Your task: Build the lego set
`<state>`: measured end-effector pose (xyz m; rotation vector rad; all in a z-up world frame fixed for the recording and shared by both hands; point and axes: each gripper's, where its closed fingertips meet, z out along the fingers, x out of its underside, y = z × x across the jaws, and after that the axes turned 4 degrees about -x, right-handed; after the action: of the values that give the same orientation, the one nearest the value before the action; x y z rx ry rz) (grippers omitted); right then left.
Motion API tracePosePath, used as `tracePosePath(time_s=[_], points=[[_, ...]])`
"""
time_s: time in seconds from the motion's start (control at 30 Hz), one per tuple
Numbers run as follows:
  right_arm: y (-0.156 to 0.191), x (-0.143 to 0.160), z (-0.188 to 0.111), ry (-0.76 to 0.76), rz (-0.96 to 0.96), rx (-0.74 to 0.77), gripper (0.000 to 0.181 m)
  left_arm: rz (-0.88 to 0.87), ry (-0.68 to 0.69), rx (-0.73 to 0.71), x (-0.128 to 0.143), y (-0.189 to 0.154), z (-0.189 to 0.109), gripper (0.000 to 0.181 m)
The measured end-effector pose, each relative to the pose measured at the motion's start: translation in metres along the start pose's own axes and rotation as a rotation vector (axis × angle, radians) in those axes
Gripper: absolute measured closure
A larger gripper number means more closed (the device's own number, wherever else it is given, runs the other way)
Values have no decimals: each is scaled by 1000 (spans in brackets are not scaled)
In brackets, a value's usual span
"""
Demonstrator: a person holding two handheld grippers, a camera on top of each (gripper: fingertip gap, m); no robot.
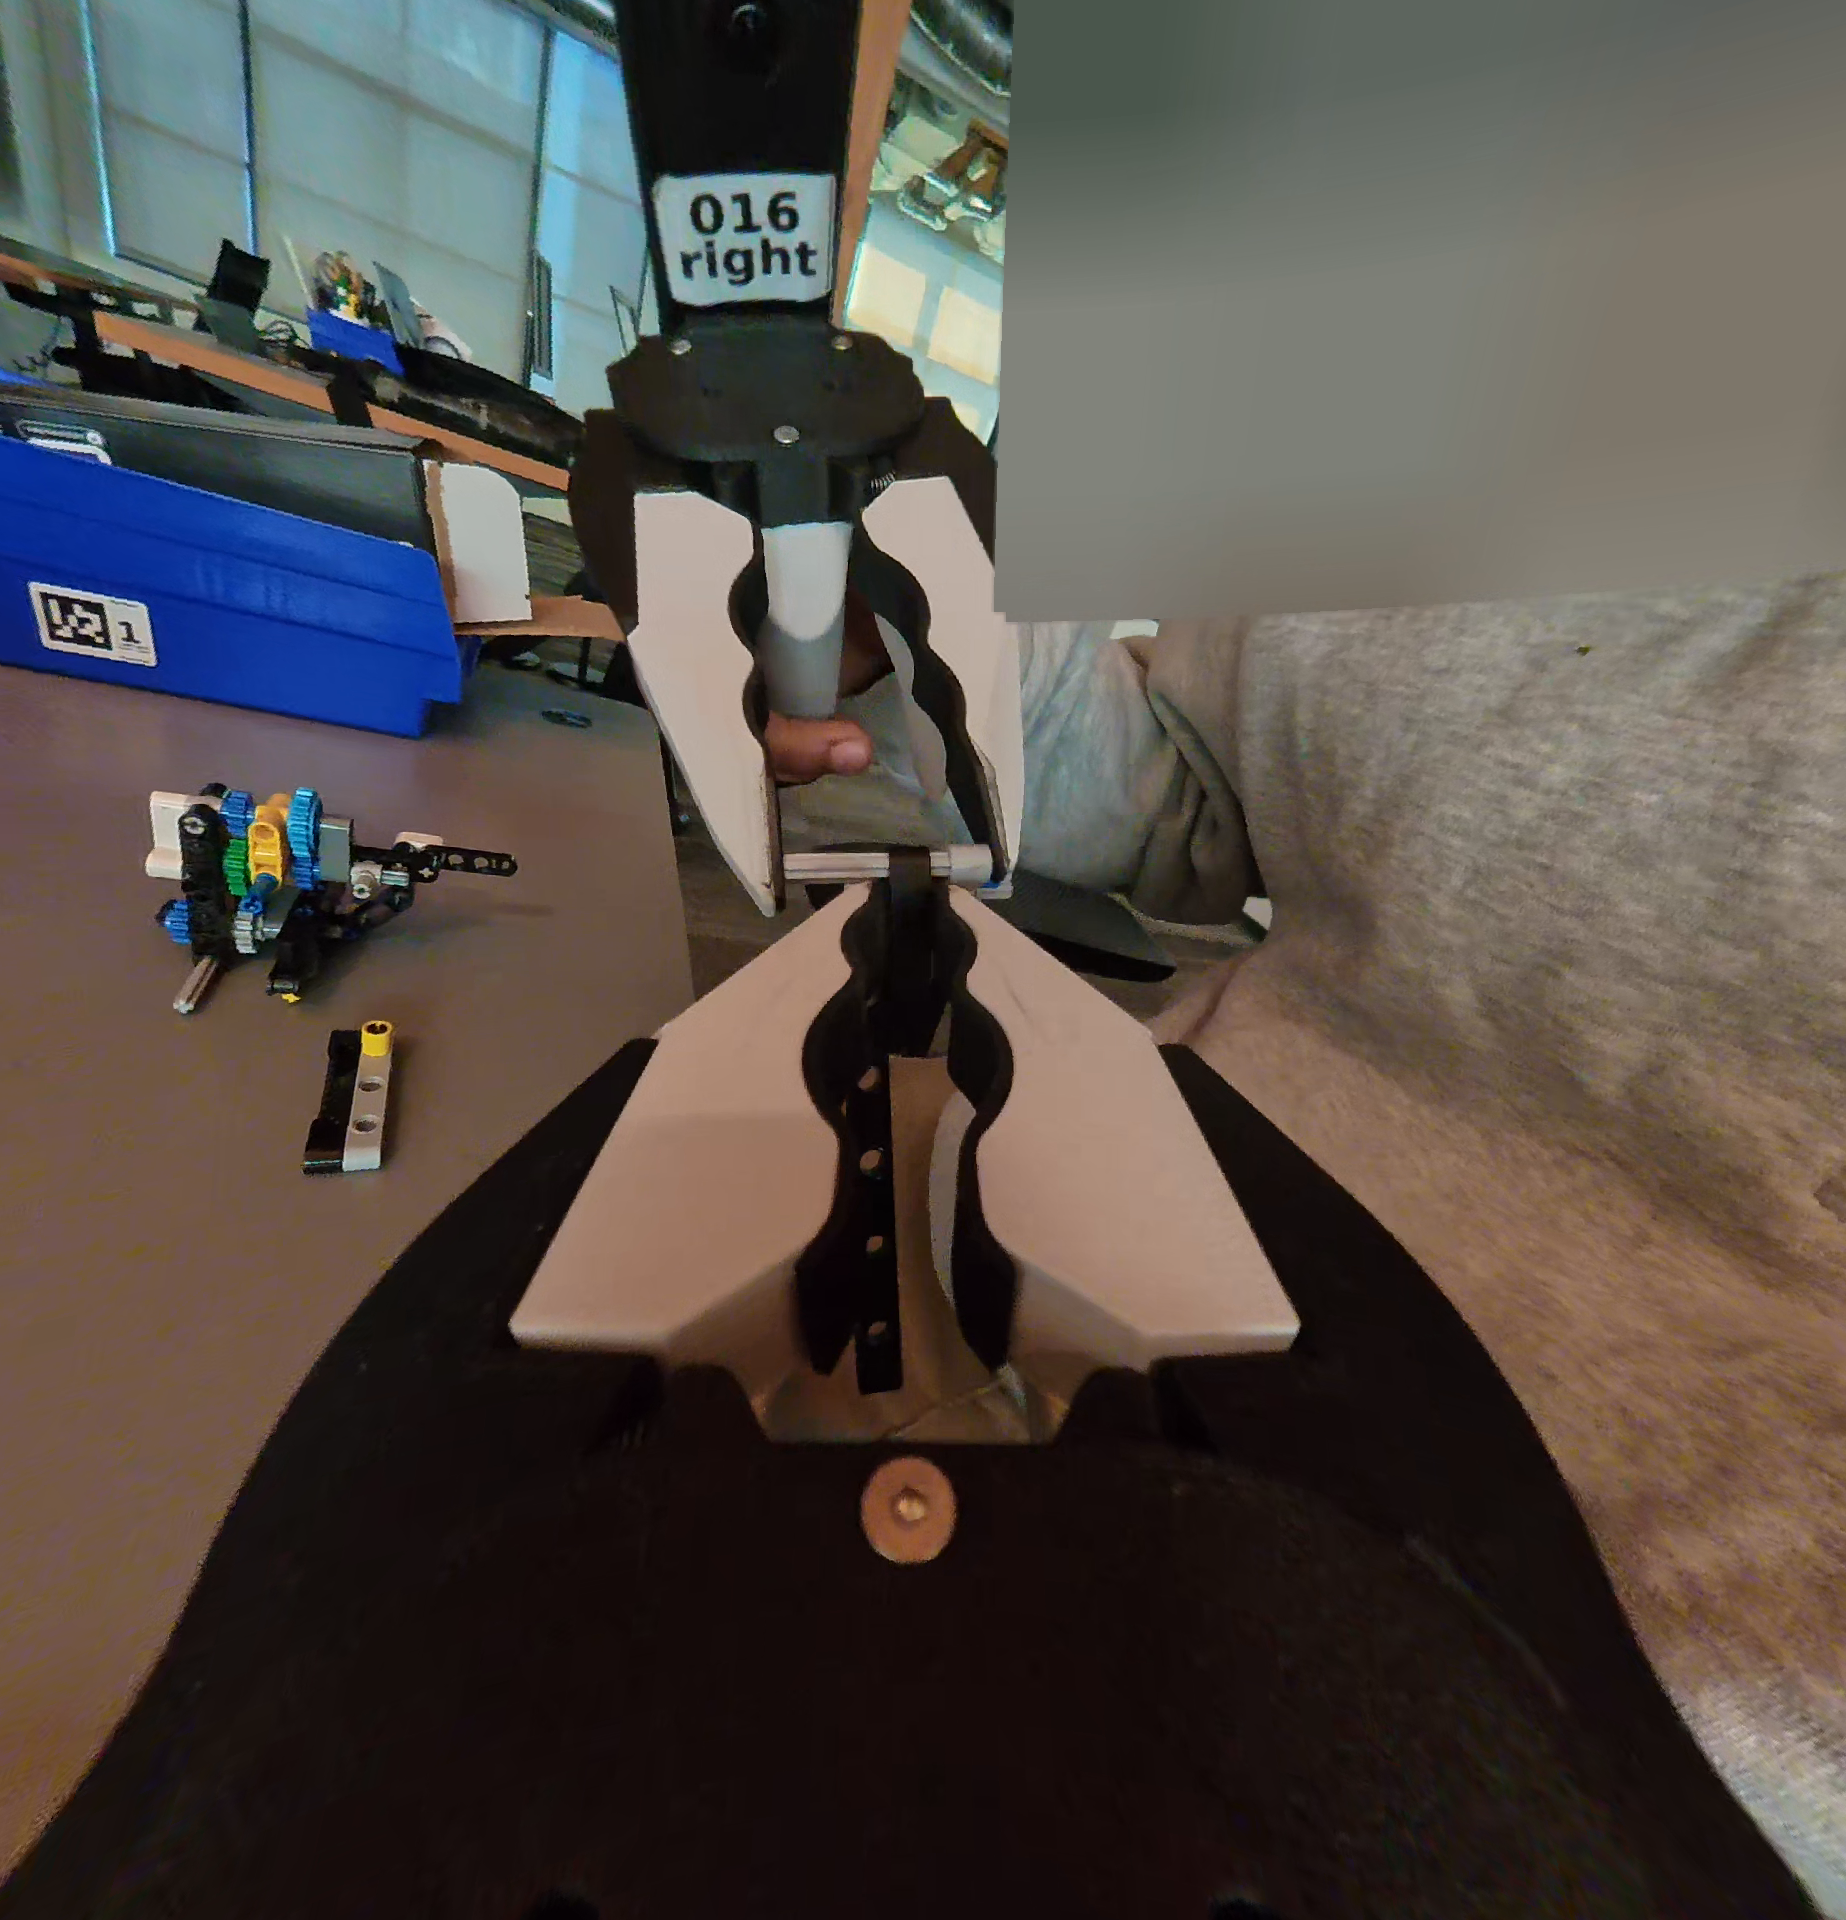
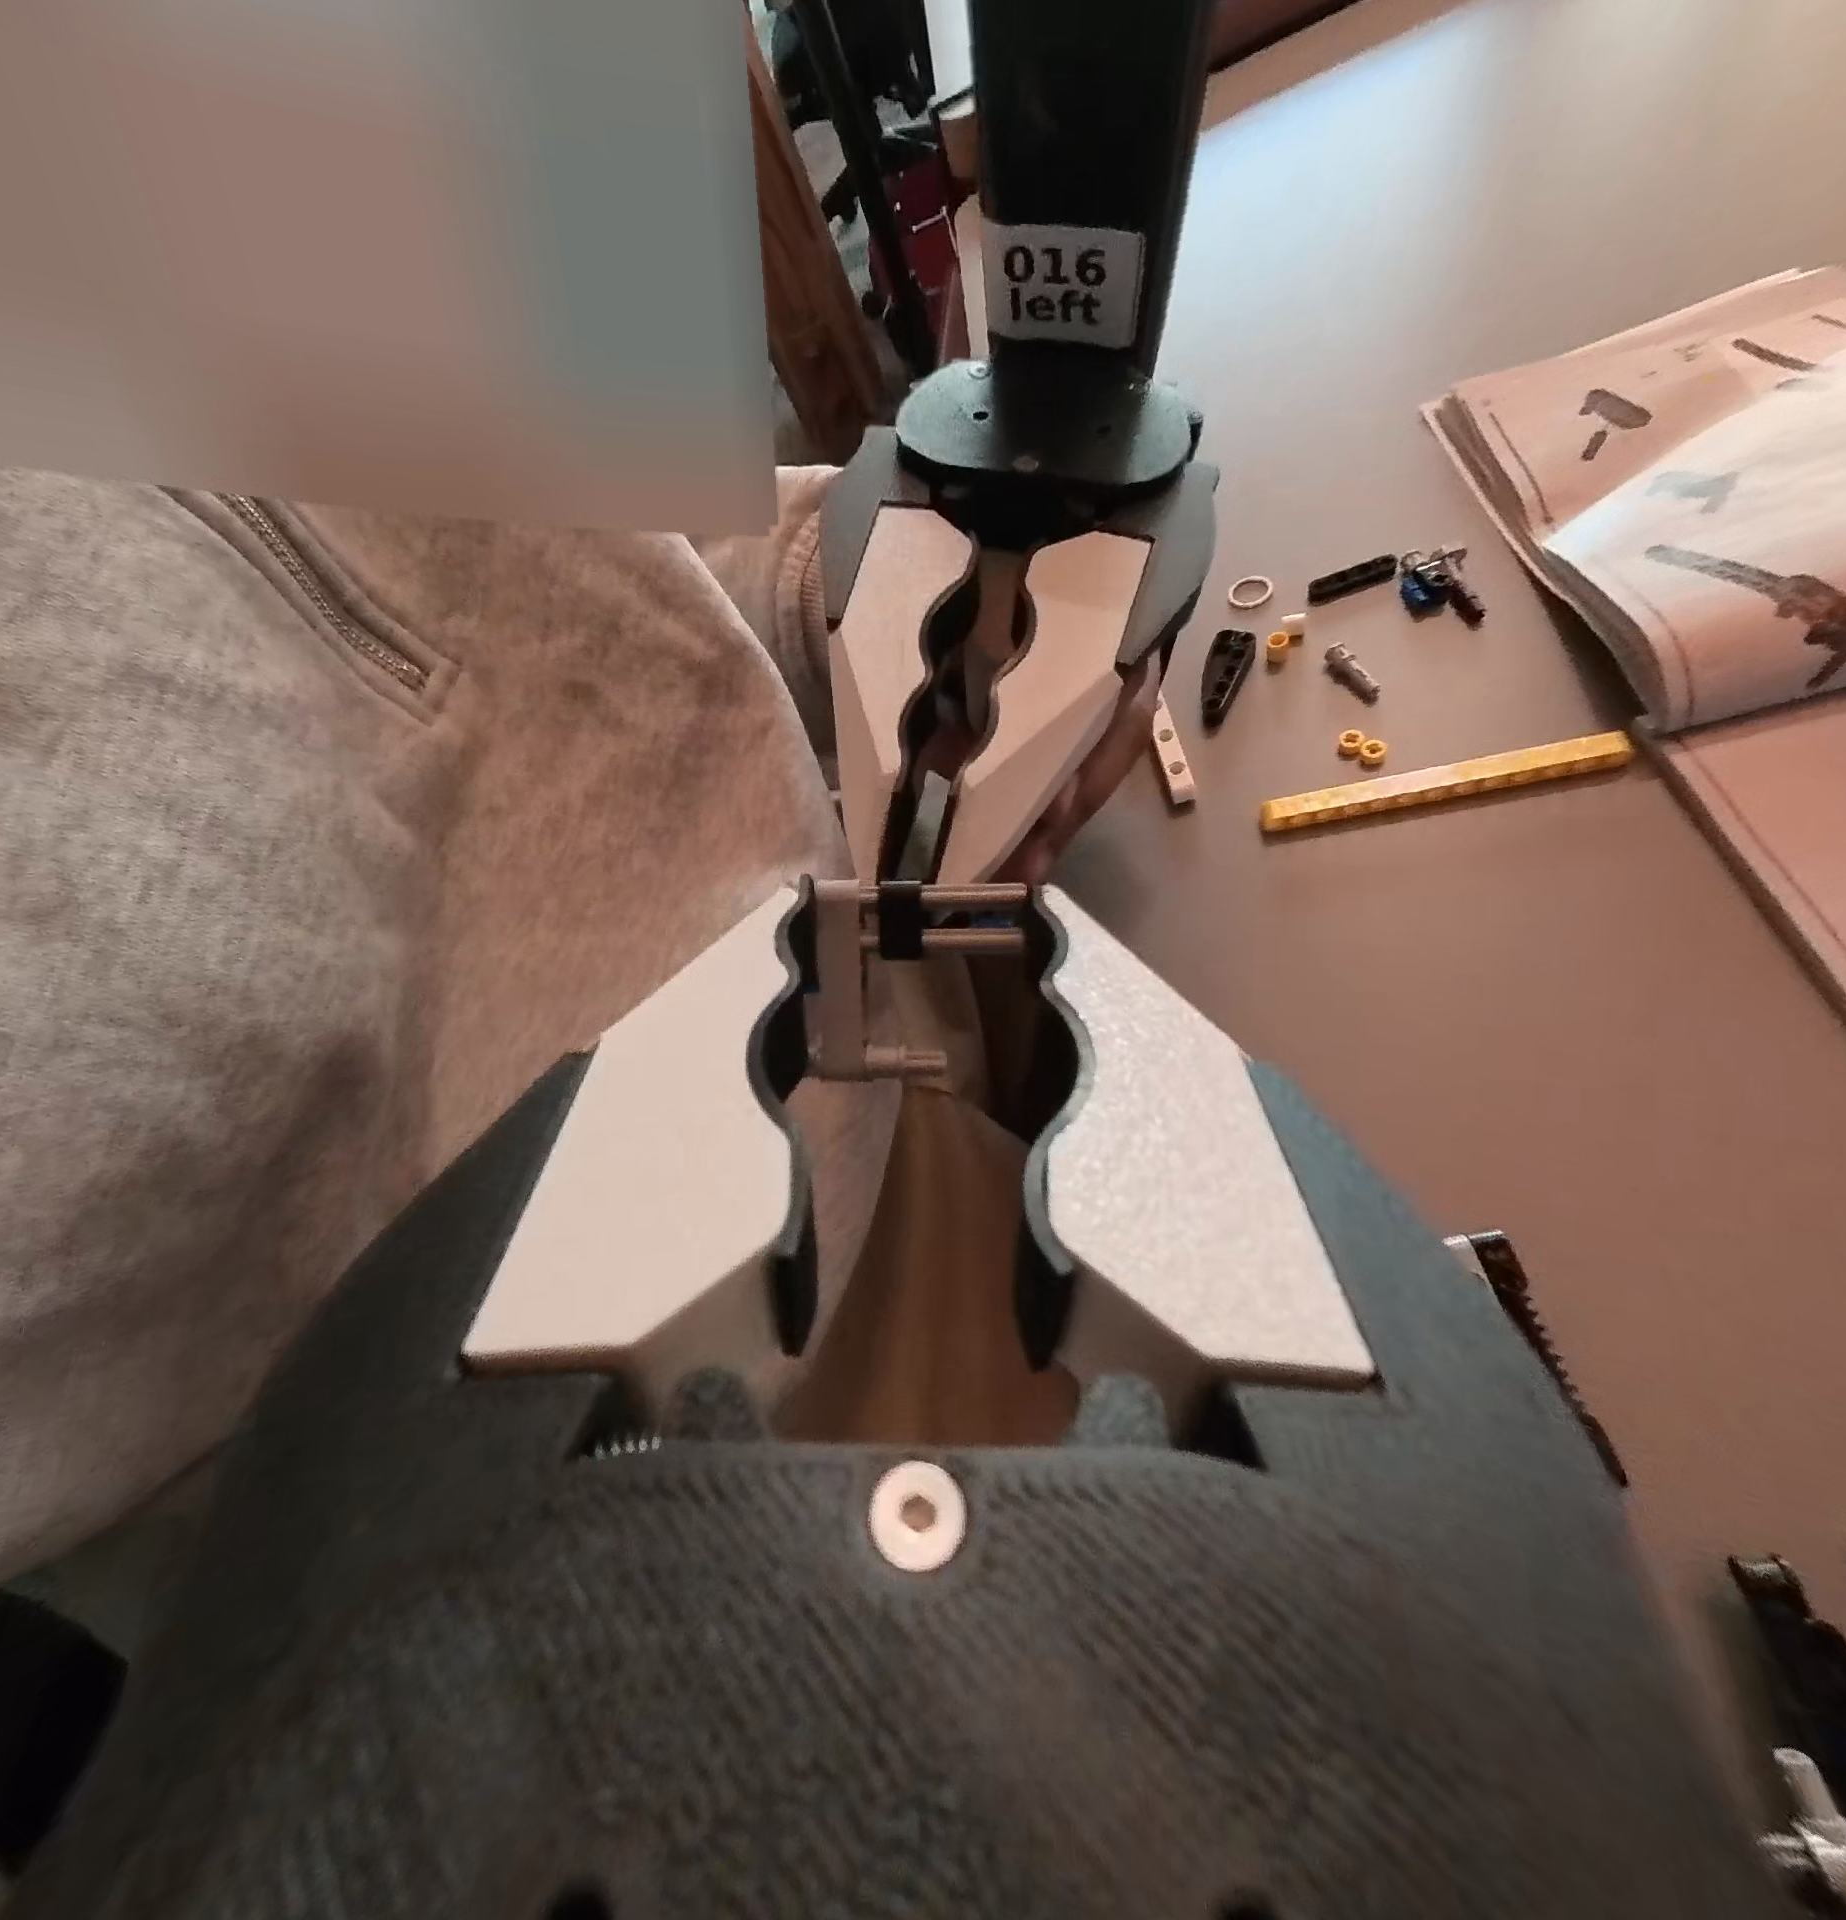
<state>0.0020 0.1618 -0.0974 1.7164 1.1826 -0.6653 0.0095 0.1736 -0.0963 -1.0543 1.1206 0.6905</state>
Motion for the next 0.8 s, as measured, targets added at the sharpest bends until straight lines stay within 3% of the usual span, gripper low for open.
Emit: tracePosePath(time_s=[0.13,0.47,0.67,0.8], points=[[-3,0,-1,-3,-3,17,142,-2,-11,-6,-1,1,0,180],[-9,-5,-7,-113,-1,55,143,31,-48,-23,-7,0,-1,160],[-20,-7,-15,-243,-7,121,143,33,-88,-117,-15,15,-10,140],[-35,-7,-23,-271,-84,251,143,40,-162,-294,-28,43,-23,136]])
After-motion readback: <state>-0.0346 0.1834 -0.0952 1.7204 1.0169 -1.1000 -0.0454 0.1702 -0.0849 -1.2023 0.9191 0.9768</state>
